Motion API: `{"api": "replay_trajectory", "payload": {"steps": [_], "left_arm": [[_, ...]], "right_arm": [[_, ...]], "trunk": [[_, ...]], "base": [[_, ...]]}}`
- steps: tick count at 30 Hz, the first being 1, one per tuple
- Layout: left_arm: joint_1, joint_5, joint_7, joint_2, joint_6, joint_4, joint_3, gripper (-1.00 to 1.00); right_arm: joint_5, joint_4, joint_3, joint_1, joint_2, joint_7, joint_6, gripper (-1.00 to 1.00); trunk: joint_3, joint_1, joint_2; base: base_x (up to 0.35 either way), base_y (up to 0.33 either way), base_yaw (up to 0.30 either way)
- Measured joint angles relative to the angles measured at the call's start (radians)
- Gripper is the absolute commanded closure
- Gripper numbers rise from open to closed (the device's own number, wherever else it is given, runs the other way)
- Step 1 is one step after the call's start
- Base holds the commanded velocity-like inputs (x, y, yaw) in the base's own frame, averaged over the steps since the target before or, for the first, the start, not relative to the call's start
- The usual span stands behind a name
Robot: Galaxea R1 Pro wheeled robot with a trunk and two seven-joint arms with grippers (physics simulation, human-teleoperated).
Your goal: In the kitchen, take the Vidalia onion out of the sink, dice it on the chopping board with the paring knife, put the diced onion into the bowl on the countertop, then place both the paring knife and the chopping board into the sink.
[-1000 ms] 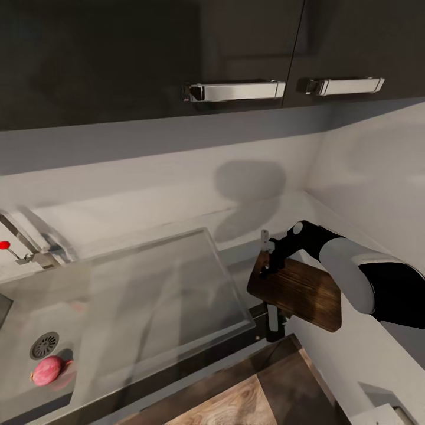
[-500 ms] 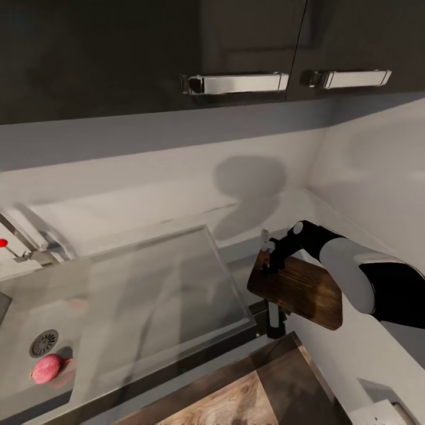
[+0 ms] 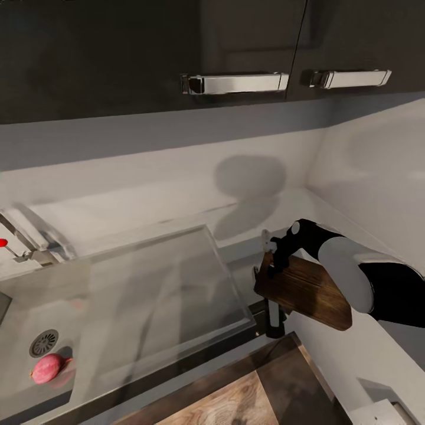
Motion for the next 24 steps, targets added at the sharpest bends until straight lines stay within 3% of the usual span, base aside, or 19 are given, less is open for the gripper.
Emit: {"api": "replay_trajectory", "payload": {"steps": [8, 9, 13, 15, 24], "left_arm": [[0.0, 0.0, 0.0, 0.0, -0.001, 0.0, 0.0, -1.0], [0.0, 0.0, 0.0, -0.001, -0.001, 0.0, 0.0, -1.0], [0.0, 0.0, 0.0, -0.001, -0.001, 0.0, 0.0, -1.0], [0.0, 0.0, 0.0, -0.001, -0.001, 0.0, 0.0, -1.0], [0.0, 0.0, 0.0, -0.001, -0.001, -0.001, 0.0, -1.0]], "right_arm": [[0.043, 0.0, -0.009, -0.002, 0.011, -0.007, 0.002, -1.0], [0.077, 0.0, -0.01, -0.004, 0.021, -0.009, 0.002, -1.0], [0.148, 0.0, -0.016, -0.009, 0.042, -0.01, 0.003, -1.0], [0.185, 0.0, 0.001, -0.012, 0.059, -0.011, 0.002, -1.0], [0.239, 0.0, 0.023, -0.014, 0.083, -0.011, -0.002, -1.0]], "trunk": [[0.0, 0.0, -0.001], [0.0, 0.0, -0.001], [0.0, 0.0, -0.001], [0.0, 0.0, -0.001], [0.0, 0.0, -0.001]], "base": [[0.0, 0.0, 0.0], [0.0, 0.0, 0.0], [0.0, 0.0, 0.0], [0.0, 0.0, 0.0], [0.0, 0.0, 0.0]]}}
